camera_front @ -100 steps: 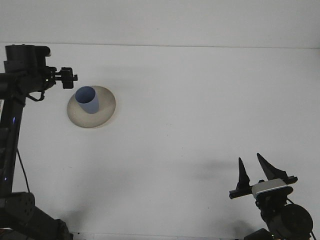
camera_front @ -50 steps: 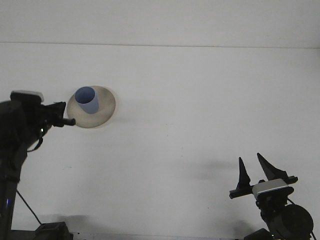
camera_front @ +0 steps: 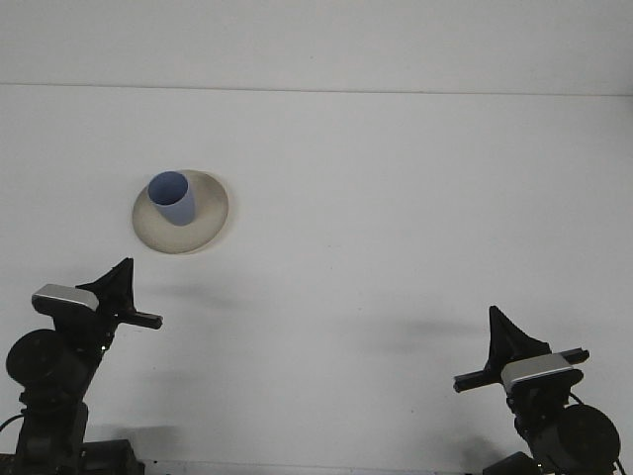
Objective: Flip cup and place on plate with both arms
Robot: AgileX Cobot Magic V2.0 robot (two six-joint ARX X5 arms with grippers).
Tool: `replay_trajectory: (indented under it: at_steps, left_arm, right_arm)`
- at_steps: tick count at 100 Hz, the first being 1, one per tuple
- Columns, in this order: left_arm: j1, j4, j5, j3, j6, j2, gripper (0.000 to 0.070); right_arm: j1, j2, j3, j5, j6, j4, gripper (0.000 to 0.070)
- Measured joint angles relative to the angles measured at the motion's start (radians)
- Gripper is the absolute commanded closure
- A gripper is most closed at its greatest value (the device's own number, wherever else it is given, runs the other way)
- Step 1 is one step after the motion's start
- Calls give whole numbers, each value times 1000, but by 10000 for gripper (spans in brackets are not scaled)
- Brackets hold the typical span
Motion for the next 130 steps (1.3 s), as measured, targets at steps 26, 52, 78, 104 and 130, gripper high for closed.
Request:
replay_trajectory:
  at_steps: [26, 52, 78, 104, 130]
  left_arm:
    - [0, -3, -6, 3, -112, -7, 688]
    - [0, -3, -6, 3, -142, -12, 687]
    - [0, -3, -6, 3, -143, -12, 688]
    - [-12, 2, -14, 0, -108, -48, 687]
    - [-144, 80, -210, -223, -34, -209, 687]
  right_arm:
    - [0, 0, 0, 1, 6, 3, 700]
    - [0, 0, 0, 0, 7, 3, 700]
    - [0, 0, 0, 0, 7, 3, 700]
    - [0, 0, 0, 0, 7, 3, 700]
    - [0, 0, 0, -1, 7, 3, 700]
